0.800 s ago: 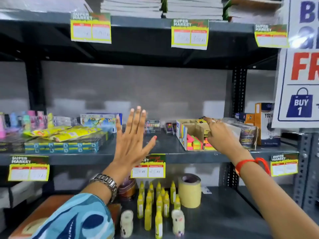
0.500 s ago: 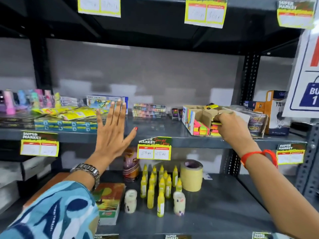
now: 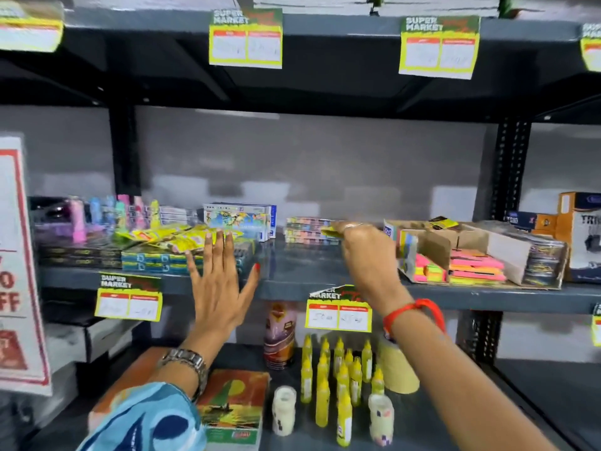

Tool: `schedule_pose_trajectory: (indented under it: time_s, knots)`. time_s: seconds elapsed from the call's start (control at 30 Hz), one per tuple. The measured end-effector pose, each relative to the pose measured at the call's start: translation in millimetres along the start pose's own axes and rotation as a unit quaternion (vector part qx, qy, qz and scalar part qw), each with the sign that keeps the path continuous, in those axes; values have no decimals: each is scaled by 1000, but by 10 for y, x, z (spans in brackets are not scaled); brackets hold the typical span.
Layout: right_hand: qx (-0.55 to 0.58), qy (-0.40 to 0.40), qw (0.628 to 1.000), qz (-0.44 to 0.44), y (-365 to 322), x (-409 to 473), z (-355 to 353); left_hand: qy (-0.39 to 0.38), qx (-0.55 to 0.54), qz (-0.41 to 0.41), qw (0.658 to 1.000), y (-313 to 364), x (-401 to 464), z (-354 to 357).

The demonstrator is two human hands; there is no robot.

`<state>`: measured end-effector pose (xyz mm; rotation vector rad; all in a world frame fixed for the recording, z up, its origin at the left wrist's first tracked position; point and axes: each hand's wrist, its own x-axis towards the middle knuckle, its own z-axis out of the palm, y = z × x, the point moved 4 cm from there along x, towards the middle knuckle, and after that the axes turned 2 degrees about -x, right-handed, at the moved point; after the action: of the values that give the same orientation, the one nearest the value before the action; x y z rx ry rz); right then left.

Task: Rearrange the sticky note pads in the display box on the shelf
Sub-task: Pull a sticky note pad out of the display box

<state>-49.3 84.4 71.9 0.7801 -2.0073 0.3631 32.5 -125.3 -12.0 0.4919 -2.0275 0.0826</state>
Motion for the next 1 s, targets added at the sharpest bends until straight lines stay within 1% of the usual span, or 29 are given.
schedule_pose_trajectory:
  time_s: [0.07,0.17,0.27,0.3,0.37,0.43,0.53,0.6,0.67,0.77,0.8,0.87,0.93,0.97,1.0]
  knots:
    - [6,-74,997,1,-198,44,221,8,-9,4,1000,-7,4,16]
    - [45,-161,985,29,-285,89,486,14,-10,17,1000,-12,-16,31]
    - [117,-256,959,14,-276,84,650,16,-14,24,999,-24,-30,30]
    - [139,-269,953,13,-248,63,647,18,-16,26,999,-25,-33,29]
    - [144,-249,958,19,-135,13,539,23,-17,34,999,-12,-38,23]
    - [113,-195,974,12,5,-64,345,32,-11,48,998,-10,-64,25]
    - [104,-117,988,15,285,-232,32,58,-16,59,996,-10,-137,44]
    - [77,-68,994,43,557,-308,-93,74,-26,53,995,-1,-168,59]
    - [27,-22,996,82,849,-354,-178,87,-38,45,994,31,-190,81]
    - [-26,12,985,169,1236,-402,-255,104,-51,34,993,41,-193,83]
    - [-38,13,980,197,1357,-424,-271,107,-55,31,992,44,-198,88]
    - [-67,-17,975,213,1533,-440,-249,111,-60,25,992,30,-196,95]
    - [-95,-85,973,193,1620,-468,-196,114,-63,23,991,31,-193,106]
    - [-100,-109,972,180,1636,-491,-178,116,-64,24,991,35,-195,113]
    - [-102,-117,973,171,1625,-511,-188,118,-64,23,991,32,-197,121]
